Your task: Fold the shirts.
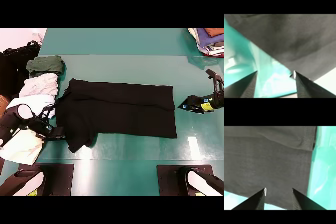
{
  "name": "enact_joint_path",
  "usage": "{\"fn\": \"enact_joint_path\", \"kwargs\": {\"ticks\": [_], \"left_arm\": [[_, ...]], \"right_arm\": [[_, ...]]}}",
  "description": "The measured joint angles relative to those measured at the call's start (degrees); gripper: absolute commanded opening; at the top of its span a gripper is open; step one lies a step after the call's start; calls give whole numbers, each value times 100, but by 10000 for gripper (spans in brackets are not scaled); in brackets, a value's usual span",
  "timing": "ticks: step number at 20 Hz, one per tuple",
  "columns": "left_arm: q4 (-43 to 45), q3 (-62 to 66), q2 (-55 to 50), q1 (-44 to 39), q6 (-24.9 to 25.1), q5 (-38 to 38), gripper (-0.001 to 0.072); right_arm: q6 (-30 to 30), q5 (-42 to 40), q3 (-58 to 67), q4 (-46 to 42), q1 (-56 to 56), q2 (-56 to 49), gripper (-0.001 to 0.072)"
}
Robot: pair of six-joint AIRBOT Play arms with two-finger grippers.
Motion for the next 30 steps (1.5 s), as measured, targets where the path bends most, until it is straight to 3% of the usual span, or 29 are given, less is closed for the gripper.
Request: {"fn": "enact_joint_path", "kwargs": {"ticks": [4, 5, 6, 7, 11, 19, 28, 30], "left_arm": [[-544, -293, 96, 4, -61, 435, 540], [-688, -332, 101, 2, -61, 586, 475], [-756, -363, 103, 2, -59, 730, 224], [-754, -387, 98, -4, -42, 975, 29], [-772, -330, 96, -7, -35, 1178, 27], [-901, 560, 122, -2, 188, 688, 28], [-975, 750, 118, -4, 258, 608, 28], [-979, 754, 118, -4, 262, 608, 28]], "right_arm": [[-9, -28, -68, 50, -17, 203, 383], [-11, -28, -74, 48, -24, 251, 383], [-13, -33, -81, 48, -26, 302, 383], [-13, -33, -81, 50, -26, 350, 383], [-20, 39, -92, -52, -35, 518, 383], [-129, 702, -970, -450, -1008, 420, 388], [-446, -79, -2483, 354, -1475, -153, 383], [-485, -131, -2544, 610, -1486, -352, 279]]}}
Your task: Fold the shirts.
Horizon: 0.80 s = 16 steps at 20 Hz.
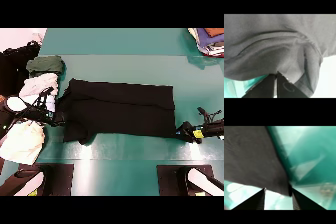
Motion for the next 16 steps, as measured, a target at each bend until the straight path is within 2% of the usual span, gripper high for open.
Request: {"fn": "enact_joint_path", "kwargs": {"ticks": [1, 3, 5, 9, 14, 16], "left_arm": [[0, 2, 0, 0, 4, 2, 28], [2, 9, 4, 0, 22, -2, 27], [17, 50, 52, 0, 28, -96, 26], [105, 107, 782, 0, -61, -538, 26], [70, 146, 1969, 0, -470, -1808, 26], [-68, 271, 2177, 0, -542, -2068, 26]], "right_arm": [[-22, -46, -17, 44, -2, -66, 189], [-87, -177, -48, 83, -7, -103, 58], [-127, -306, -52, 66, -9, 39, 14], [-160, 181, 273, -223, -11, 693, 13], [-48, 1327, 1062, -916, -11, 1757, 13], [122, 1578, 1397, -1080, -11, 2011, 13]]}}
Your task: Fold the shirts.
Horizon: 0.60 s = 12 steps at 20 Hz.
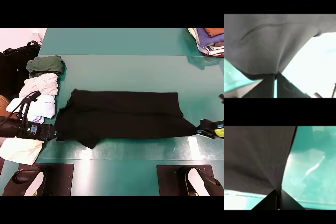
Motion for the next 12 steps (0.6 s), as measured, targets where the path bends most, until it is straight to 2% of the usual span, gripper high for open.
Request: {"fn": "enact_joint_path", "kwargs": {"ticks": [2, 5, 12], "left_arm": [[-42, 164, 0, 0, 15, 83, 26], [-66, 369, -442, 0, 238, 695, 27], [13, 1191, -2507, 0, 586, 2413, 28]], "right_arm": [[118, 111, 382, -107, 83, -37, 13], [212, 26, 935, -166, 472, -562, 13], [348, -452, 2396, -208, 1305, -2754, 15]]}}
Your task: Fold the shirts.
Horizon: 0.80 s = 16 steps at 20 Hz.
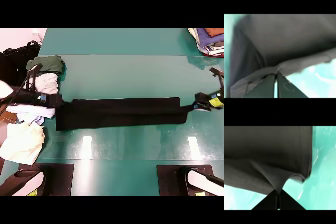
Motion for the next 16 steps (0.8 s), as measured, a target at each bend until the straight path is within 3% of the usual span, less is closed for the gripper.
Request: {"fn": "enact_joint_path", "kwargs": {"ticks": [1, 2, 3, 4, 5, 6, 8, 9, 10, 11, 12, 16], "left_arm": [[0, 133, -299, -2, 31, 208, 31], [2, 258, -564, 0, 50, 389, 213], [4, 363, -780, 0, 68, 546, 510], [2, 466, -975, 4, 63, 662, 608], [4, 544, -1115, 4, 35, 710, 612], [2, 625, -1220, 2, 22, 752, 612], [0, 793, -1340, 0, -4, 693, 610], [0, 876, -1373, 4, -20, 588, 537], [-7, 951, -1399, 2, -24, 468, 284], [-31, 1008, -1421, -4, -31, 321, 101], [-72, 1049, -1434, -9, -33, 199, 29], [-234, 1123, -1469, -175, 4, 79, 28]], "right_arm": [[11, -37, 216, -2, 74, -317, 28], [20, -76, 426, 0, 138, -608, 128], [20, -114, 619, 9, 166, -850, 212], [20, -149, 798, 35, 177, -1080, 269], [20, -181, 975, 92, 164, -1303, 305], [0, -181, 1128, 240, 120, -1488, 368], [-149, -138, 1281, 479, -46, -1749, 390], [-243, -96, 1287, 614, -149, -1821, 391], [-337, -57, 1239, 732, -282, -1882, 478], [-417, -20, 1145, 789, -422, -1926, 602], [-487, -13, 1016, 835, -560, -1956, 608], [-774, -240, 286, 981, -1040, -2015, 589]]}}
